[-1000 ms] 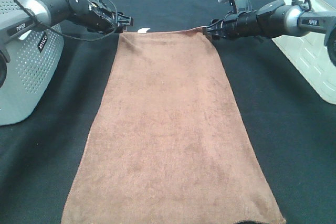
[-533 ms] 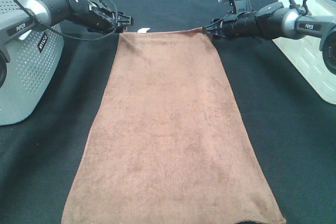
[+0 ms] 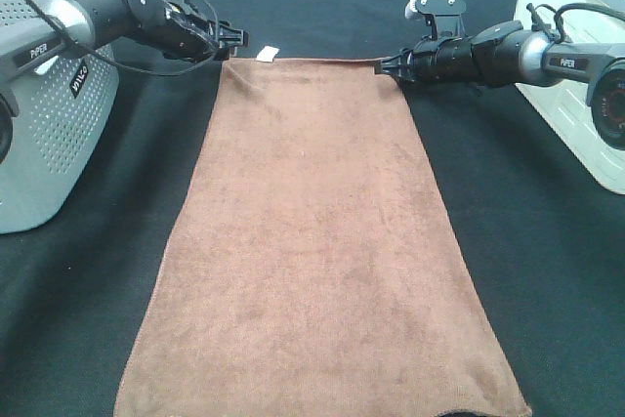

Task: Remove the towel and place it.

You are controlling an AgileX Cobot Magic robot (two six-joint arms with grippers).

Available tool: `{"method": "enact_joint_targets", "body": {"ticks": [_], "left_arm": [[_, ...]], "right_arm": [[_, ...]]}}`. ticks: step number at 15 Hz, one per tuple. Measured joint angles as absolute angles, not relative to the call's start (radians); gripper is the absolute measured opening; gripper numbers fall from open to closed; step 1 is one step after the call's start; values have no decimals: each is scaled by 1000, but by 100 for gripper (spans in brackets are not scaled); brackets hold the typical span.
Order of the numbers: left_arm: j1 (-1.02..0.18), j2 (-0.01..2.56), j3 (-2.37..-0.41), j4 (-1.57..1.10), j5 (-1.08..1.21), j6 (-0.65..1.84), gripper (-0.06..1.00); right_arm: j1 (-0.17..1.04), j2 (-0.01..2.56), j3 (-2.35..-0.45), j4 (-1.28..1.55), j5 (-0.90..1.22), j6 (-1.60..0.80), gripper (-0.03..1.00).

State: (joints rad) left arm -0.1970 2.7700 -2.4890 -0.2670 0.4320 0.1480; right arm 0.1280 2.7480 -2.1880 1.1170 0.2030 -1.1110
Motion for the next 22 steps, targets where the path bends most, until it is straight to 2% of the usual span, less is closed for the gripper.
{"method": "enact_joint_targets", "body": {"ticks": [1, 2, 7, 10, 15, 22], "left_arm": [[-197, 2770, -2489, -267, 432, 148, 58], [-197, 2770, -2489, -267, 432, 148, 58], [-197, 2770, -2489, -267, 428, 148, 58], [-197, 2770, -2489, -268, 428, 148, 58], [-197, 2770, -2489, -268, 428, 148, 58], [-197, 2770, -2489, -273, 450, 148, 58]], "right_arm": [[128, 2748, -2191, 1125, 211, -1111, 9], [128, 2748, -2194, 1131, 228, -1112, 1], [128, 2750, -2252, 1118, 250, -1244, 1], [128, 2750, -2261, 996, 256, -1294, 1], [128, 2731, -2261, 757, 252, -1230, 1], [128, 2692, -2270, 693, 269, -1185, 1]]}}
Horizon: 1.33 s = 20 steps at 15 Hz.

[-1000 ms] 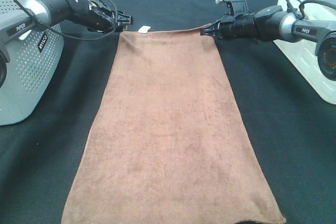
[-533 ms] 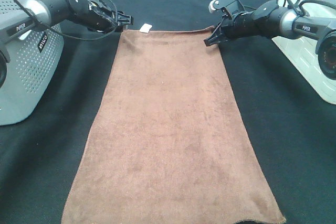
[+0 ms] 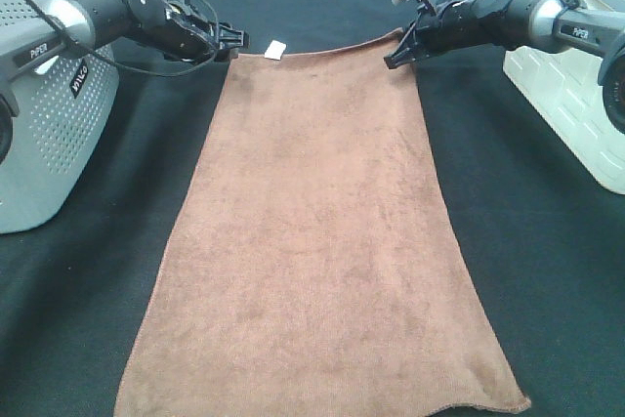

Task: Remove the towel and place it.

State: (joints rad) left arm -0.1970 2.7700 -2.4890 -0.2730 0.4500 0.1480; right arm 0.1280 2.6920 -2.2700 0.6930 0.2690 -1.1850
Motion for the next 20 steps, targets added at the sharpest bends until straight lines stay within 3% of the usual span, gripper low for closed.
{"method": "enact_joint_targets", "body": {"ticks": [4, 6, 7, 8, 9, 10, 11, 16, 20], "left_arm": [[-197, 2770, -2489, -273, 455, 148, 58], [-197, 2770, -2489, -273, 457, 148, 58], [-197, 2770, -2489, -273, 457, 148, 58], [-197, 2770, -2489, -277, 457, 148, 58], [-197, 2770, -2489, -277, 458, 148, 58], [-197, 2770, -2489, -278, 459, 148, 58], [-197, 2770, -2489, -278, 469, 147, 59], [-197, 2708, -2489, -269, 632, 110, 75], [-197, 2556, -2491, -241, 863, 106, 78]], "right_arm": [[128, 2714, -2270, 686, 287, -1109, 1], [128, 2727, -2270, 686, 287, -1085, 8], [128, 2727, -2270, 686, 286, -1076, 18], [128, 2727, -2270, 686, 276, -1019, 40], [128, 2727, -2270, 683, 275, -955, 55], [128, 2723, -2270, 666, 281, -899, 69], [128, 2711, -2270, 641, 306, -852, 75], [128, 2534, -2270, 526, 579, -599, 81], [128, 2372, -2270, 348, 845, -372, 81]]}}
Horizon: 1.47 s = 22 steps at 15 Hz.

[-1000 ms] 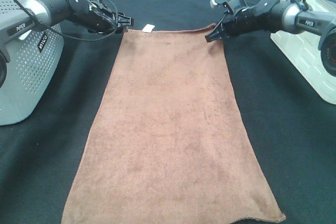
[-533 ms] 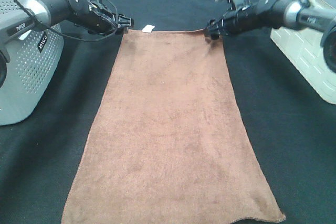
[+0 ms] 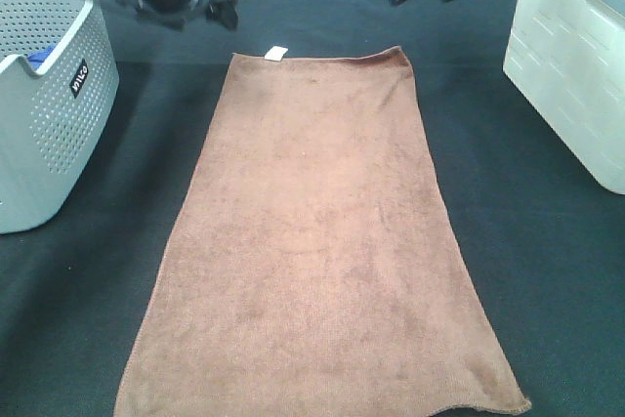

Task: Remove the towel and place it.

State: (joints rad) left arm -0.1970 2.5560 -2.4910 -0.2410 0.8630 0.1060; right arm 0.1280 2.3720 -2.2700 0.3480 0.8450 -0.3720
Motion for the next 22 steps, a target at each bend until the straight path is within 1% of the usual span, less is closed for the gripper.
{"method": "enact_joint_targets", "body": {"ticks": [3, 5, 8, 10, 12, 14, 16, 19, 22], "left_arm": [[-197, 2423, -2492, -149, 1080, 90, 78], [-178, 2352, -2496, -38, 1173, 35, 78], [-81, 2301, -2496, 33, 1210, -16, 78], [-23, 2270, -2496, 8, 1211, -25, 78], [-8, 2207, -2443, 0, 1213, -28, 78], [-8, 2105, -2307, -8, 1212, -29, 78], [-8, 1990, -2130, -15, 1212, -30, 78], [-8, 1795, -1814, -13, 1198, -32, 78], [-8, 1565, -1514, -12, 1123, -47, 78]], "right_arm": [[128, 2257, -2270, 221, 965, -219, 81], [121, 2191, -2270, 188, 1073, -151, 81], [42, 2140, -2270, 192, 1199, -78, 81], [-4, 2119, -2266, 178, 1208, -55, 81], [-9, 2057, -2177, 178, 1208, -48, 81], [-9, 1939, -2019, 177, 1208, -46, 81], [-9, 1804, -1828, 154, 1215, -46, 81], [-9, 1586, -1576, 141, 1216, -46, 81], [-9, 1333, -1342, 150, 1217, -39, 80]]}}
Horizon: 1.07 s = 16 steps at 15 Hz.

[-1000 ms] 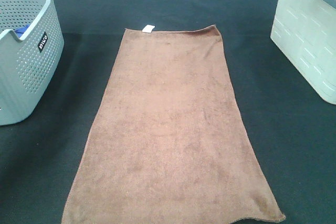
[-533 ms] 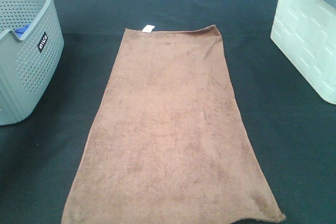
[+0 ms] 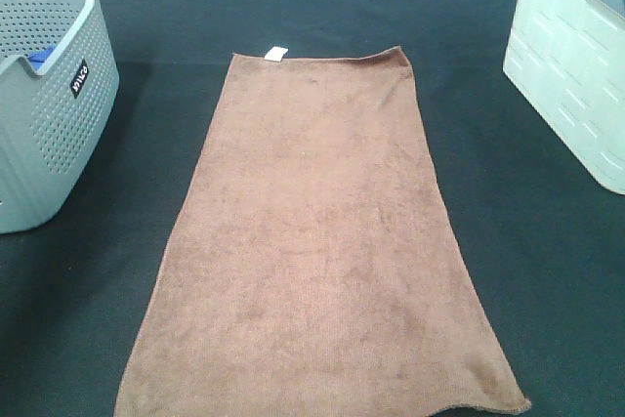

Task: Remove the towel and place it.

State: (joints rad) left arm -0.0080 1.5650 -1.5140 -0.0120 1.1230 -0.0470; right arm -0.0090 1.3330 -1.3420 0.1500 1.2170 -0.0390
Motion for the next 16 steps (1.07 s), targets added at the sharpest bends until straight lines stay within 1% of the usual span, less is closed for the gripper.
{"method": "enact_joint_targets", "body": {"ticks": [4, 8, 12, 16], "left_arm": [[-8, 1184, -1163, -12, 1020, -55, 78], [-8, 782, -857, 10, 915, -55, 78], [-8, 451, -647, 15, 911, -52, 78], [-8, 191, -534, 0, 911, 0, 78]], "right_arm": [[-9, 968, -1069, 153, 1181, -39, 80], [-9, 617, -853, 140, 1150, -38, 80], [-9, 327, -712, 104, 1150, -58, 79], [-9, 80, -617, 102, 1150, -63, 79]]}}
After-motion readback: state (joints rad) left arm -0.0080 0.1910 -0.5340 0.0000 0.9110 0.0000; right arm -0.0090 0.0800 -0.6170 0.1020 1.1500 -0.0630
